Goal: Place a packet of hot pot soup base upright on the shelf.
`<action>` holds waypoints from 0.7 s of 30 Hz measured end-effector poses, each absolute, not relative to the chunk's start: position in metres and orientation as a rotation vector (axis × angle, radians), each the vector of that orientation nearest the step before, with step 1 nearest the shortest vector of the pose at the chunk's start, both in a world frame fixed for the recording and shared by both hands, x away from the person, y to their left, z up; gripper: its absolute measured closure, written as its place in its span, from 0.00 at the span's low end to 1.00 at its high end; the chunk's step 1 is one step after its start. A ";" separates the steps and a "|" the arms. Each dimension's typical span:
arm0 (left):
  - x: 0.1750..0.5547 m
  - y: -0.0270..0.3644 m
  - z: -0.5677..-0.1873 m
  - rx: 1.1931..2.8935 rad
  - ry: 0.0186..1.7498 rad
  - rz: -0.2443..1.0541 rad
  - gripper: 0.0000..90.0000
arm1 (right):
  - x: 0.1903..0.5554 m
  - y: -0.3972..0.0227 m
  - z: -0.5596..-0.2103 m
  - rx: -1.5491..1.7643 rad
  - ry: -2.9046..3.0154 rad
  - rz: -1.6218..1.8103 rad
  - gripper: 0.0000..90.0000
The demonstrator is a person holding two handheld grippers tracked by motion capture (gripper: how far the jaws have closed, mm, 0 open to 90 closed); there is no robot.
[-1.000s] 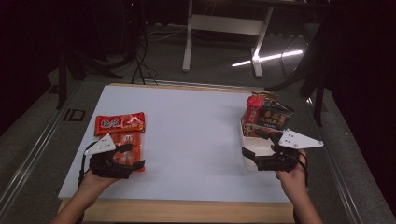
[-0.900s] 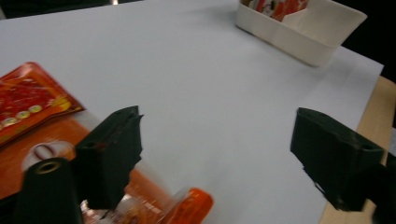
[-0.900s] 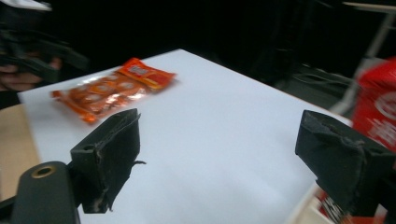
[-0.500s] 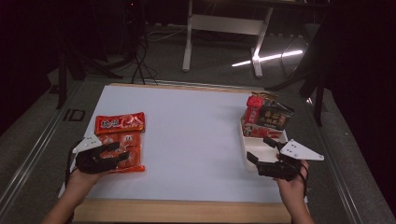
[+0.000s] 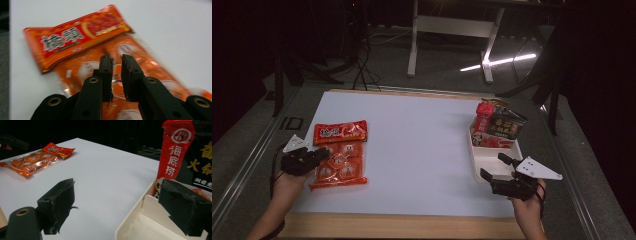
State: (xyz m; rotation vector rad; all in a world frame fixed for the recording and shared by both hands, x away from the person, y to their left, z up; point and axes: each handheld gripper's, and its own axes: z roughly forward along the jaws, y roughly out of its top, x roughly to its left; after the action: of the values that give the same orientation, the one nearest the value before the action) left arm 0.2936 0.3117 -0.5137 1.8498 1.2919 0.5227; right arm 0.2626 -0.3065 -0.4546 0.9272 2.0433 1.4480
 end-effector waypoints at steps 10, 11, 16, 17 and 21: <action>0.311 0.323 -0.528 1.909 1.381 0.596 1.00 | 0.264 -0.308 -0.459 0.932 2.053 1.446 0.15; 0.313 0.323 -0.529 1.911 1.389 0.603 1.00 | 0.264 -0.308 -0.459 0.932 2.053 1.446 0.15; 0.316 0.323 -0.535 1.947 1.419 0.629 1.00 | 0.265 -0.307 -0.461 0.926 2.067 1.445 0.15; 0.317 0.323 -0.535 1.957 1.426 0.639 1.00 | 0.265 -0.306 -0.461 0.924 2.068 1.446 0.15; 0.319 0.328 -0.540 1.959 1.490 0.640 1.00 | 0.266 -0.306 -0.461 0.927 2.070 1.451 0.15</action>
State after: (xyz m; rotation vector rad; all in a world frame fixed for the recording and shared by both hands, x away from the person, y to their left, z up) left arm 0.3192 0.3279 -0.5403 1.9587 1.4900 0.6399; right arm 0.2655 -0.3062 -0.4608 0.9272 2.0701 1.4508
